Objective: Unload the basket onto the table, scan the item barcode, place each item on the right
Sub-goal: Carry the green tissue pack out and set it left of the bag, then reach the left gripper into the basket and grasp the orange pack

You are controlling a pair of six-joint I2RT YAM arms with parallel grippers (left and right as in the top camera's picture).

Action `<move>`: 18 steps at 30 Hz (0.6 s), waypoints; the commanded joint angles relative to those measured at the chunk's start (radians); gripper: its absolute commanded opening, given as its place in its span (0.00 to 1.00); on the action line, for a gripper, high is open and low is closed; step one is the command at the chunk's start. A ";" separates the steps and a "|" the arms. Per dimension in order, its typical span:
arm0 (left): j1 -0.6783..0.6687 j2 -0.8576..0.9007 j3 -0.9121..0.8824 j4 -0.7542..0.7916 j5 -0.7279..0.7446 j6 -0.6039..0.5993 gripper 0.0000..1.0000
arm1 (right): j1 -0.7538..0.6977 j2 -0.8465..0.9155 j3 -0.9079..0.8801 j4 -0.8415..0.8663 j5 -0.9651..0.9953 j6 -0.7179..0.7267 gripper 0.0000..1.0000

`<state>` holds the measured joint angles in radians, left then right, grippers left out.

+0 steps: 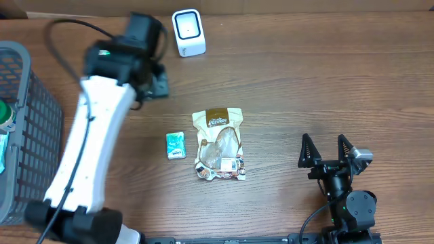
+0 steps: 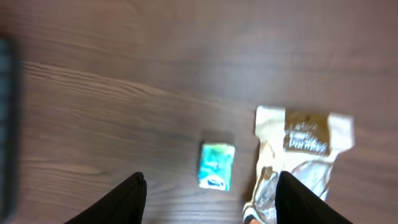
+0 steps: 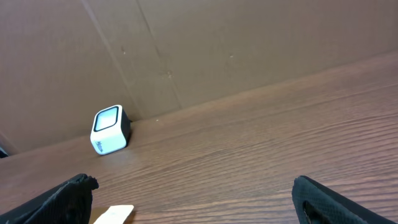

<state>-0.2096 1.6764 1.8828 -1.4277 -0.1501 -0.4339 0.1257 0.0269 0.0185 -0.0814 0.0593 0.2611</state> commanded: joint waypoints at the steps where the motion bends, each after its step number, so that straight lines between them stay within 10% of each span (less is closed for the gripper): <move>1: 0.111 -0.105 0.116 -0.039 -0.021 0.011 0.56 | -0.002 -0.009 -0.011 0.004 0.003 0.001 1.00; 18: 0.920 -0.159 0.114 -0.027 0.117 -0.013 0.64 | -0.002 -0.009 -0.011 0.004 0.003 0.001 1.00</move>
<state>0.6434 1.4853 2.0064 -1.4567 -0.0818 -0.4351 0.1257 0.0269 0.0185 -0.0818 0.0589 0.2611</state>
